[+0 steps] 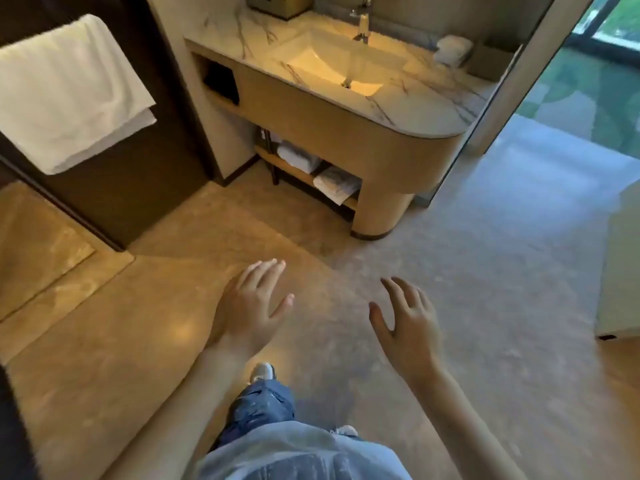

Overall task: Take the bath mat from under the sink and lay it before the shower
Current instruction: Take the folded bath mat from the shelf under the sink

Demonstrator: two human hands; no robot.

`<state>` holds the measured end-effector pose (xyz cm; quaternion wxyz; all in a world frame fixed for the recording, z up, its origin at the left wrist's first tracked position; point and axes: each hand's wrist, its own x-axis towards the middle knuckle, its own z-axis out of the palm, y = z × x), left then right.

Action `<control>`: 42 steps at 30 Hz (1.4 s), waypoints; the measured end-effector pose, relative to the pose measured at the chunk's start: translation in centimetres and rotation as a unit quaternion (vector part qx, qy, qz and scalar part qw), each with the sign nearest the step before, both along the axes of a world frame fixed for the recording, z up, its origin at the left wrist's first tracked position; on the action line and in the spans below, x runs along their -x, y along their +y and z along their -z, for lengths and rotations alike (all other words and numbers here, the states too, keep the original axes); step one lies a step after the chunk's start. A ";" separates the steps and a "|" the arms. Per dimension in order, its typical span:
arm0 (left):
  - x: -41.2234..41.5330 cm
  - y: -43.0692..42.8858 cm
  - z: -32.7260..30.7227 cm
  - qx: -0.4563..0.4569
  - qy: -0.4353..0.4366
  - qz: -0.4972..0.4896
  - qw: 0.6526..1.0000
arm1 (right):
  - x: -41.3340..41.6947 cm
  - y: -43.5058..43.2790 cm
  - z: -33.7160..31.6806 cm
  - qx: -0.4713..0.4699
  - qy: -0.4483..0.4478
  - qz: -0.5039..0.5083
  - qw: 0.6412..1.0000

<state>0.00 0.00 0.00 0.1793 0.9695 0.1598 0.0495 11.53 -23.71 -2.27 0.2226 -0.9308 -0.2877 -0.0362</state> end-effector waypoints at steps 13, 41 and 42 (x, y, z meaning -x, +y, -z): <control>1.1 21.9 3.9 0.007 0.026 -0.023 0.999 | 0.7 21.1 3.5 0.018 0.040 0.015 0.999; -32.8 42.2 6.5 0.061 0.086 0.169 0.980 | -25.1 40.8 5.9 0.033 0.077 0.153 0.985; -34.6 42.5 6.3 0.063 0.083 0.174 0.979 | -26.6 41.2 5.6 0.031 0.070 0.154 0.985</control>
